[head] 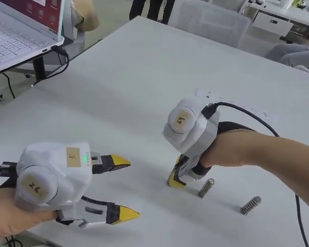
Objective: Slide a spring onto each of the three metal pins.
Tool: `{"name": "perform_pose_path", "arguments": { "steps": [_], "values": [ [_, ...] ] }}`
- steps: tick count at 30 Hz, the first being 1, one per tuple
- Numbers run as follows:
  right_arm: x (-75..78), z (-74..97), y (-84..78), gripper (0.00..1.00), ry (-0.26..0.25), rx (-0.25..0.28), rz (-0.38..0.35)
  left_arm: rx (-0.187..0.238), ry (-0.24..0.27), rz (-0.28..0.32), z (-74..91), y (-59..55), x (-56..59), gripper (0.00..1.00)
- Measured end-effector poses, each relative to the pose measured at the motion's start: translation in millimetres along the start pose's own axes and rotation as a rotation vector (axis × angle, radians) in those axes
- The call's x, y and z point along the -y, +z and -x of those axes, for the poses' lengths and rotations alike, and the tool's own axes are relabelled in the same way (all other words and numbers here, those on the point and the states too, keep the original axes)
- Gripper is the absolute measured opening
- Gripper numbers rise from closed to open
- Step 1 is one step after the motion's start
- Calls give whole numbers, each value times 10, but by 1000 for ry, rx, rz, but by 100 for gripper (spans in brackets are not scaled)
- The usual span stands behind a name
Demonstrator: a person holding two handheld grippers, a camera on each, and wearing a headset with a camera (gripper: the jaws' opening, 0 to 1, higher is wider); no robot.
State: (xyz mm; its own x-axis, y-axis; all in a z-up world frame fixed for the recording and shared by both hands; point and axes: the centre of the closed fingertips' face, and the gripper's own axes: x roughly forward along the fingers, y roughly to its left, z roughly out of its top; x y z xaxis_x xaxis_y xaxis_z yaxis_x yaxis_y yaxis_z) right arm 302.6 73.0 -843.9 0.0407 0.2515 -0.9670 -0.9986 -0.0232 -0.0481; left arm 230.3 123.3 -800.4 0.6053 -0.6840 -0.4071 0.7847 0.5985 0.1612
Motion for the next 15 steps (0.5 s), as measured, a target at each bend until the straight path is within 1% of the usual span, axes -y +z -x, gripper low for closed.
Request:
{"name": "perform_pose_path", "arguments": {
  "steps": [2,5,7,9,11,12,14,15],
  "values": [
    [-7,22,2,18,6,15,-17,-1,-3,-1,-4,5,6,51],
    [23,58,-28,19,-6,29,-21,-2,-5,-2,-11,16,4,51],
    [23,90,-24,20,-8,56,-32,-2,-4,-3,-16,28,-2,51],
    [34,121,-41,21,-17,70,-40,-1,-5,-3,-18,42,-5,51],
    [30,148,-26,22,-23,103,-44,-3,-6,-3,-23,45,-13,51],
    [46,167,3,25,-34,140,-56,-4,-6,-3,-22,55,-12,51],
    [41,207,-18,28,-35,160,-75,-6,-5,-1,-22,64,-19,51],
    [49,227,-18,29,-45,173,-74,-6,-4,-1,-24,67,-24,51]
  ]
}}
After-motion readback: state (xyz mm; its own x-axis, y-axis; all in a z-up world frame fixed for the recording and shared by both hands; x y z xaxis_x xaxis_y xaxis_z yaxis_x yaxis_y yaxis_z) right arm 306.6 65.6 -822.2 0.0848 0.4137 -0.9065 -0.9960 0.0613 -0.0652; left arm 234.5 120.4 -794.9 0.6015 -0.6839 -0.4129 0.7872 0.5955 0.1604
